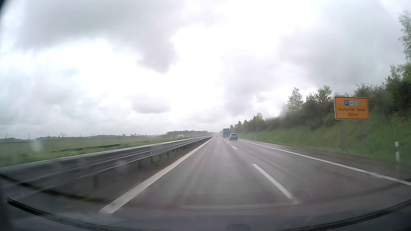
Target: Follow the waypoints while adhering to traffic rules and regulations
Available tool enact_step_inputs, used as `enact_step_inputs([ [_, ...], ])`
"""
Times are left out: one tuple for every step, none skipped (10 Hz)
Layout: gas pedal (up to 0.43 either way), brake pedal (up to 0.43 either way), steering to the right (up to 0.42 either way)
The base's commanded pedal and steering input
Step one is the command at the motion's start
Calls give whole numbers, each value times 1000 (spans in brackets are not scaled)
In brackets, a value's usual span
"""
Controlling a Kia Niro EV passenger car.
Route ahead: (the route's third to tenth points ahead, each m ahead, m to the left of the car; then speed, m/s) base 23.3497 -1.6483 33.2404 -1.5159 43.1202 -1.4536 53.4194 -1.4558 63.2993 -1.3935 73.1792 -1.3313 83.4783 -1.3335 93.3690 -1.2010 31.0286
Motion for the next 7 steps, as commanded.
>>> enact_step_inputs([
  [311, 0, -2],
  [311, 0, -2],
  [311, 0, -2],
  [311, 0, -2],
  [311, 0, -2],
  [311, 0, -2],
  [311, 0, -2],
])
